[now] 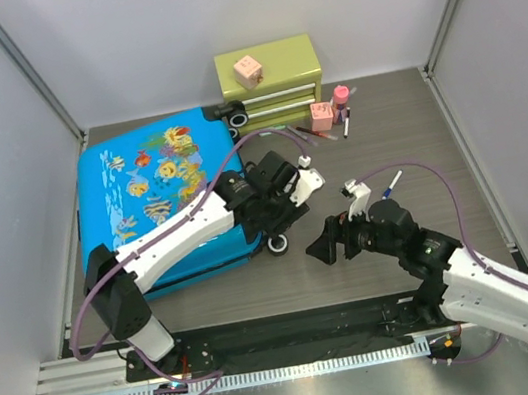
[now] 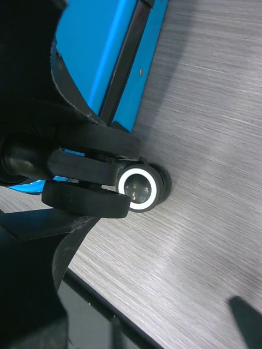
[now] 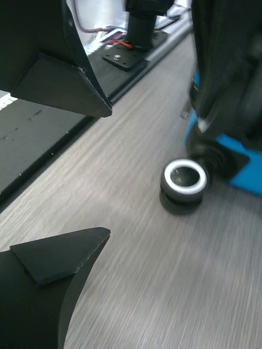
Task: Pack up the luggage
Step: Zip the luggage at the center of the board.
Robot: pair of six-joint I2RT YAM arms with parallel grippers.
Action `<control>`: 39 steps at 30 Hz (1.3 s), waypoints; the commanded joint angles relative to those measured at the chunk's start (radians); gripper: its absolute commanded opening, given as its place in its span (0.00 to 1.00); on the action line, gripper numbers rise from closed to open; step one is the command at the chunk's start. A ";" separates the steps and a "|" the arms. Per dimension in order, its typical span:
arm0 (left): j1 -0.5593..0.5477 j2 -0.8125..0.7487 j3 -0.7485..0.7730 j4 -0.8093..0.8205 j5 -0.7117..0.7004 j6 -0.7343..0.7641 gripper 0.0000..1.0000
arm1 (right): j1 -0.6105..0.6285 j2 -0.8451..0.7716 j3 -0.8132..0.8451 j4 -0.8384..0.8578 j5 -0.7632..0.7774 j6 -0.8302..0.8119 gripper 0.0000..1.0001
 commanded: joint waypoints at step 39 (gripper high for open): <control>0.198 -0.275 -0.065 0.211 0.084 -0.245 0.00 | 0.657 0.820 0.122 1.231 0.767 -0.348 0.62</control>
